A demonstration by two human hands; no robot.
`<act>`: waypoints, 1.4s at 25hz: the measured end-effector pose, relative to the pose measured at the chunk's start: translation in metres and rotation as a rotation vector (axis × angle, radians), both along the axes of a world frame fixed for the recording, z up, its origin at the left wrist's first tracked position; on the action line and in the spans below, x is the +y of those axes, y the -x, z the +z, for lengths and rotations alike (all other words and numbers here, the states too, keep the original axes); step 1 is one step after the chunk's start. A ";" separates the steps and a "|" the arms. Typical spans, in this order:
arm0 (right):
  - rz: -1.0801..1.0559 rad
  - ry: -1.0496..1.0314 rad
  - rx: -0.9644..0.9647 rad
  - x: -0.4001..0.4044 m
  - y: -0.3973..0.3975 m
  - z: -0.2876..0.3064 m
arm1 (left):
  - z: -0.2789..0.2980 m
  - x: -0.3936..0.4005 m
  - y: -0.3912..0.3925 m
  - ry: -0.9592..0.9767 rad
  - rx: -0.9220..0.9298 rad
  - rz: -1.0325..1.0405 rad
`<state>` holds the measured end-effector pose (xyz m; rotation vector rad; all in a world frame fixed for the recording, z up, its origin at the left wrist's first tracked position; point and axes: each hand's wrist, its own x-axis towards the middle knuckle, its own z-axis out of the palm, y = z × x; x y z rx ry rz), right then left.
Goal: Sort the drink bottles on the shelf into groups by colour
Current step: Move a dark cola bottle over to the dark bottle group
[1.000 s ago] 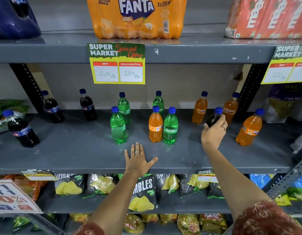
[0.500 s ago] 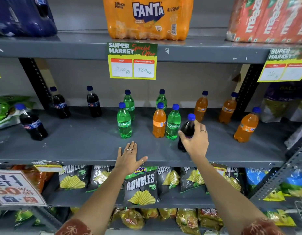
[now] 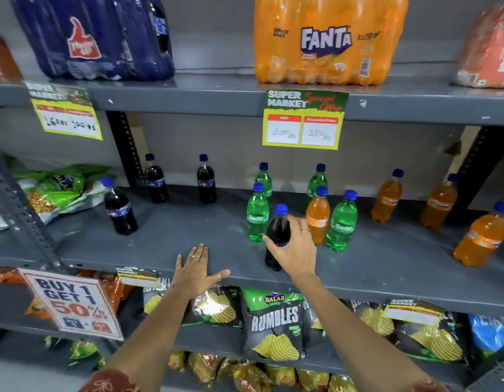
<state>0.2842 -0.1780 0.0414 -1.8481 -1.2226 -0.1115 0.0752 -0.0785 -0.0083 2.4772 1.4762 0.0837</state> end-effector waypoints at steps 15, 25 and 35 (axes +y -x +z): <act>0.153 0.045 0.161 0.129 0.103 -0.002 | -0.004 0.060 0.074 0.076 -0.053 0.072; 0.213 0.058 0.161 0.184 0.127 0.003 | -0.010 0.063 0.076 0.027 -0.077 0.063; 0.346 -0.039 0.260 0.163 0.117 -0.003 | -0.006 0.062 0.076 0.082 -0.065 0.068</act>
